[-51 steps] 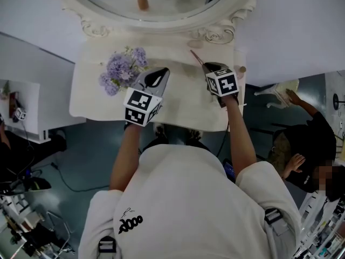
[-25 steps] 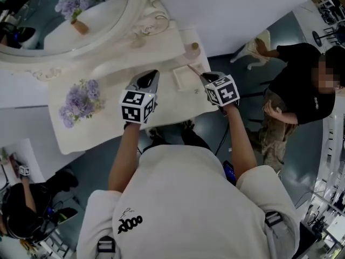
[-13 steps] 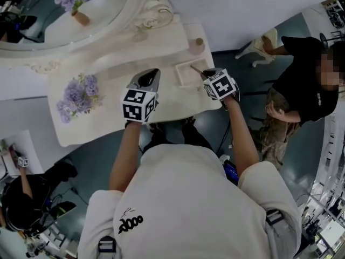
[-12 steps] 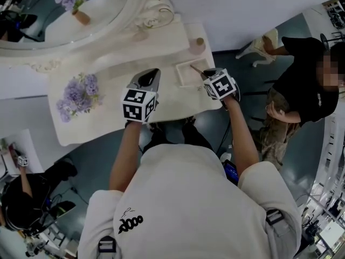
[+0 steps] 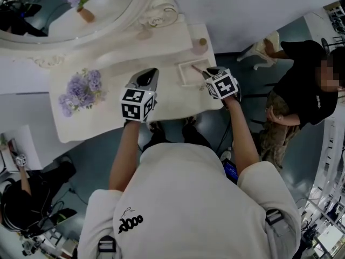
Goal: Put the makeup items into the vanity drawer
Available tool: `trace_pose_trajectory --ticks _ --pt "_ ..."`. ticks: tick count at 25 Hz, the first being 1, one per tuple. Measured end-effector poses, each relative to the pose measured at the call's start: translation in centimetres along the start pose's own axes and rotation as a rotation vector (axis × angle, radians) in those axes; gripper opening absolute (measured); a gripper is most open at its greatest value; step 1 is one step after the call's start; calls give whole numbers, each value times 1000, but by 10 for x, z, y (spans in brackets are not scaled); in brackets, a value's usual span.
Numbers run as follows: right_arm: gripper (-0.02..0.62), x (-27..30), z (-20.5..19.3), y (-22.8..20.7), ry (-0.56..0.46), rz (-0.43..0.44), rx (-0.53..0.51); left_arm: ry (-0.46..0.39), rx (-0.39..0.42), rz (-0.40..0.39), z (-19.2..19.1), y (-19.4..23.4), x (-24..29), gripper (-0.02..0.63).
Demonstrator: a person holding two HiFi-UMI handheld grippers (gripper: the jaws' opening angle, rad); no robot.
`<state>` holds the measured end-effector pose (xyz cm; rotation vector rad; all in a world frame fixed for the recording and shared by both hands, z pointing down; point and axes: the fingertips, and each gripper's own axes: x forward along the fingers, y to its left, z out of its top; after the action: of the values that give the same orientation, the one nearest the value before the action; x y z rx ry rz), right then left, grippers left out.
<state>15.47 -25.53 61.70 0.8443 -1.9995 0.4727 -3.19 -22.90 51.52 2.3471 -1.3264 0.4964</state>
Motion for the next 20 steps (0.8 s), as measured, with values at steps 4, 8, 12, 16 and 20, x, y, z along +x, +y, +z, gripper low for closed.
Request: trace_pose_trajectory --ticks 4,8,12,16,20 --pt "72 -16 29 1 -81 -26 -16 -21 1 29 7 11 -11 18" --pt "72 -34 73 9 -188 -28 -28 -46 4 69 17 26 -25 18" --pt "77 -40 122 22 -274 -19 -91 -77 -4 121 24 45 -41 18" --pt "83 -34 161 40 -325 13 -134 -97 -21 171 25 64 -57 18" --pt "89 -18 190 59 -333 52 -182 -109 -40 209 23 81 -69 18"
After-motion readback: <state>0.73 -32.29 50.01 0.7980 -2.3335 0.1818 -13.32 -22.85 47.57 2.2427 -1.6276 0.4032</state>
